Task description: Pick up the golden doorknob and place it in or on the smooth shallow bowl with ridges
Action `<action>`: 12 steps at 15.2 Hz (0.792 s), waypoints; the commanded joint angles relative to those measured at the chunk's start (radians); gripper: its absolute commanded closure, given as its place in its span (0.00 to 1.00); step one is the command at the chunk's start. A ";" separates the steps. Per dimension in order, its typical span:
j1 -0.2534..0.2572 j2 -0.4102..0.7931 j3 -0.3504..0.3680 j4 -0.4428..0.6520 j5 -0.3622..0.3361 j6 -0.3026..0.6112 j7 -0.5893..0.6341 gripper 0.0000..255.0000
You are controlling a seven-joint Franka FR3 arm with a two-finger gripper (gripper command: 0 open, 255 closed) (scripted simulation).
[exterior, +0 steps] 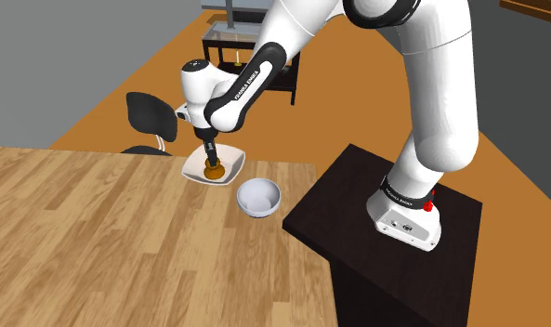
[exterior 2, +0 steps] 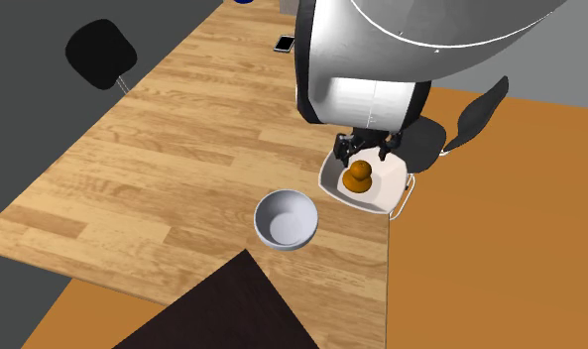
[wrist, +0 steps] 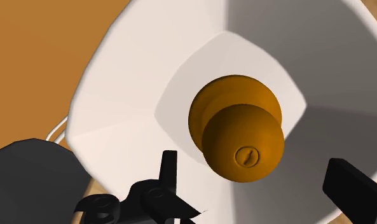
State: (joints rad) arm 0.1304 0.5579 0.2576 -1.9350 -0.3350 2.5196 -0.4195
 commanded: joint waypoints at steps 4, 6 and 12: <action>-0.021 -0.101 0.035 -0.016 0.045 -0.083 -0.029 0.00; -0.021 -0.101 0.034 -0.016 0.045 -0.083 -0.029 0.00; -0.021 -0.101 0.034 -0.016 0.045 -0.083 -0.029 0.00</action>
